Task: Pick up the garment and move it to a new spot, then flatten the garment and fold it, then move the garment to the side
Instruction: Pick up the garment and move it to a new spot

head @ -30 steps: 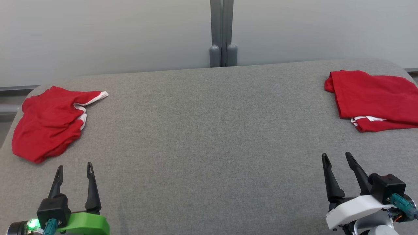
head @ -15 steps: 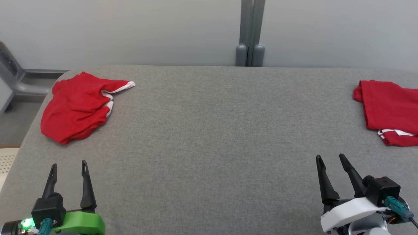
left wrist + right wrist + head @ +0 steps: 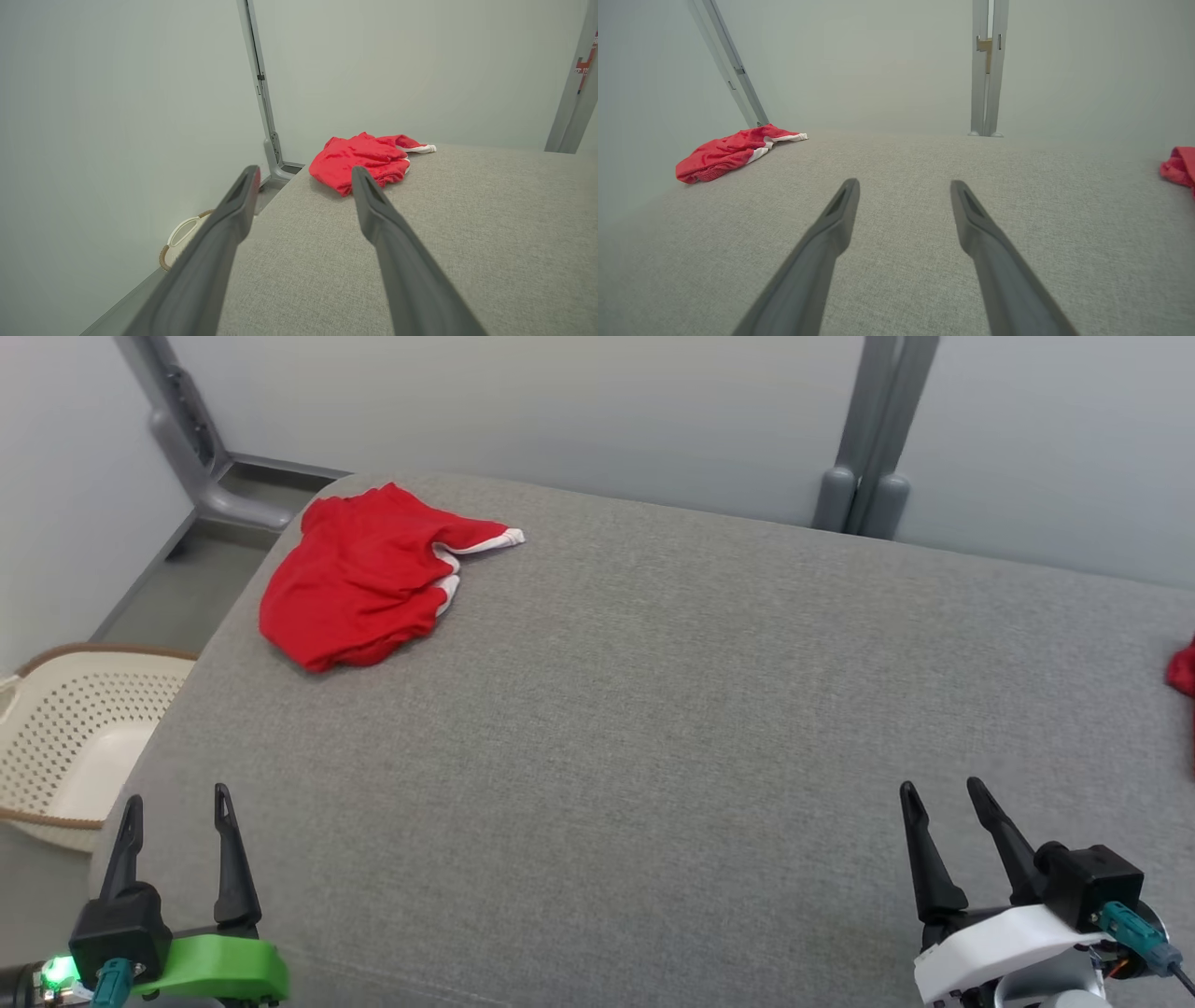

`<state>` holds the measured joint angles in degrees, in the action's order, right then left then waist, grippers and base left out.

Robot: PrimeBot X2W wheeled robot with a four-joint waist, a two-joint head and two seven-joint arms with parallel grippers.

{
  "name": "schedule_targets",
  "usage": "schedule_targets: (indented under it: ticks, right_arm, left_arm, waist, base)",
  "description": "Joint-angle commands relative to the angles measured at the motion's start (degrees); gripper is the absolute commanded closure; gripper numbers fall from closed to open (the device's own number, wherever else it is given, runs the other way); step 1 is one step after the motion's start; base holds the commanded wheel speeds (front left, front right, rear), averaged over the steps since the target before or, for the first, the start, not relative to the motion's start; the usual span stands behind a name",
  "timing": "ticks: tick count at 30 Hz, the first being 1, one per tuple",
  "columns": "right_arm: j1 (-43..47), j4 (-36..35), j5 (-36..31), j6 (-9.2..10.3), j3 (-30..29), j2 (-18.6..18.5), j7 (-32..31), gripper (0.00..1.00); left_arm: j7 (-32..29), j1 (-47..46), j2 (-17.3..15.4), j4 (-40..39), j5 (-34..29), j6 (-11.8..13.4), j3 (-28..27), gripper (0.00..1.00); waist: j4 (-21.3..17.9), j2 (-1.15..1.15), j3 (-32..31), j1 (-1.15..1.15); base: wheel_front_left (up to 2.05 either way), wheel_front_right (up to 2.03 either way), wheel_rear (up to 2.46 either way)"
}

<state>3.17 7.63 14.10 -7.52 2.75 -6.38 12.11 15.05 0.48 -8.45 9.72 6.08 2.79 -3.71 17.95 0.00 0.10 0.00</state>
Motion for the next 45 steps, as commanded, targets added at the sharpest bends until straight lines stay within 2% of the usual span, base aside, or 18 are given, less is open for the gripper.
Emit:
schedule_targets:
  ticks: [1, 10, 20, 30, 39, 45]
  right_arm:
    - [-0.29, -0.38, 0.28, 0.06, 0.11, -0.43, -0.04, 0.0]
    - [-0.68, -0.54, 0.5, 0.06, 0.74, -0.6, 0.45, 0.0]
    - [-0.43, -1.04, 0.19, 0.06, 1.26, -0.73, 0.19, 0.0]
    - [-3.23, -3.59, 1.1, 0.06, 1.08, -3.71, -0.24, 0.0]
    - [-7.6, -9.37, 2.33, 0.07, 0.19, -8.36, -1.05, 0.0]
    - [-9.9, -12.21, 3.73, 0.06, -1.83, -11.78, -1.03, 0.0]
  left_arm:
    - [0.15, -0.32, 0.1, -0.36, 0.15, 0.29, -0.2, 0.0]
    - [0.16, 0.52, 0.11, -1.47, 0.49, 0.75, -0.92, 0.0]
    - [0.15, 0.77, 0.53, -2.19, 0.89, 1.31, -1.82, 0.0]
    - [0.15, -7.14, 0.39, -0.37, 1.14, 0.75, -2.02, 0.0]
    - [-0.09, -24.62, -3.79, 6.66, 1.4, -0.02, -2.75, 0.0]
    - [-0.72, -36.59, -6.43, 11.73, 1.86, 0.51, -3.36, 0.0]
  waist:
    - [4.23, 0.0, 1.37, 0.0]
    - [8.37, 0.0, 2.37, 0.0]
    - [7.51, 0.0, 3.02, 0.0]
    - [2.4, 0.0, 7.59, 0.0]
    - [-5.96, 0.0, 16.87, 0.0]
    - [-10.54, 0.0, 23.79, 0.0]
  base:
    - [0.0, 0.0, 0.0]
    - [0.0, 0.0, 0.0]
    - [0.0, 0.0, 0.0]
    - [0.0, 0.0, 0.0]
    - [0.0, 0.0, 0.0]
    - [0.0, 0.0, 0.0]
